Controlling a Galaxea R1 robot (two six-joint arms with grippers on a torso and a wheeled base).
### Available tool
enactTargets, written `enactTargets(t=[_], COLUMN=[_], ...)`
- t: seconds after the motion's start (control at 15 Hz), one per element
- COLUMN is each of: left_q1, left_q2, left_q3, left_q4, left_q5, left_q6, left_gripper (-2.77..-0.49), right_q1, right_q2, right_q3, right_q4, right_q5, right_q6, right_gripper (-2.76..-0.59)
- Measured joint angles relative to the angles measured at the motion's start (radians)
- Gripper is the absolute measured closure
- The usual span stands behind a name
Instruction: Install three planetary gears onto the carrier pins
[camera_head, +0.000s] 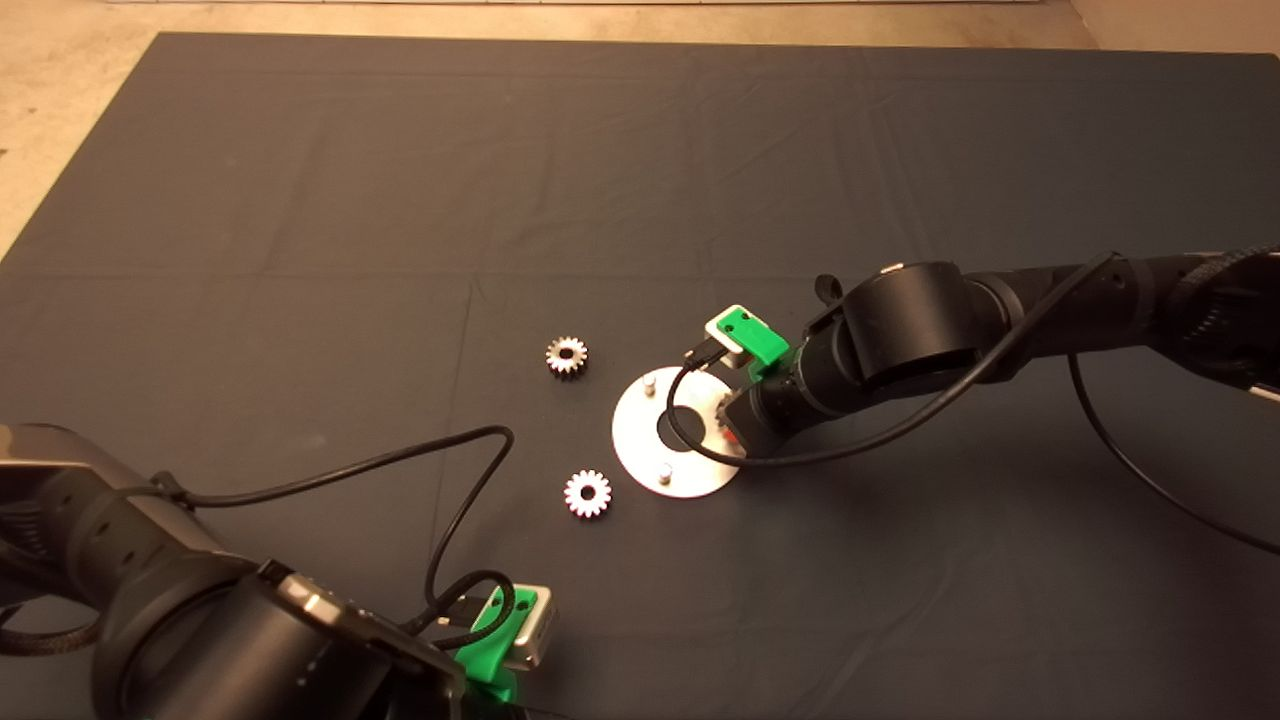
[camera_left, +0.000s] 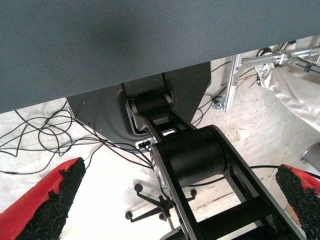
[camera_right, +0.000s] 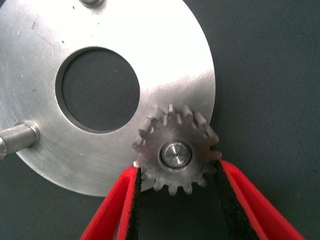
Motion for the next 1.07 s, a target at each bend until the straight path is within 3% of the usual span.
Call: enactTargets(t=[0.27, 0.53, 0.6, 0.73, 0.87, 0.93, 1.07], left_q1=[0.000, 0.000, 0.000, 0.000, 0.000, 0.000, 0.000], left_q2=[0.000, 0.000, 0.000, 0.000, 0.000, -0.003, -0.006], left_q3=[0.000, 0.000, 0.000, 0.000, 0.000, 0.000, 0.000], left_q4=[0.000, 0.000, 0.000, 0.000, 0.000, 0.000, 0.000], left_q5=[0.000, 0.000, 0.000, 0.000, 0.000, 0.000, 0.000], left_q6=[0.000, 0.000, 0.000, 0.000, 0.000, 0.000, 0.000], left_gripper=[-2.77, -2.77, -2.77, -2.77, -2.77, -2.77, -2.77], right_q1=[0.003, 0.005, 0.005, 0.008, 0.019, 0.022, 0.035], right_q2=[0.000, 0.000, -0.001, -0.001, -0.020, -0.034, -0.068], right_q3=[0.000, 0.000, 0.000, 0.001, 0.043, 0.080, 0.158], right_q4=[0.000, 0.001, 0.006, 0.038, 0.120, 0.161, 0.233], right_q5=[0.000, 0.000, 0.000, 0.000, -0.007, -0.016, -0.056], right_q6=[0.000, 0.000, 0.000, 0.001, 0.004, 0.007, 0.038], right_gripper=[-1.31, -1.43, -1.56, -1.61, -1.78, -1.87, -1.89])
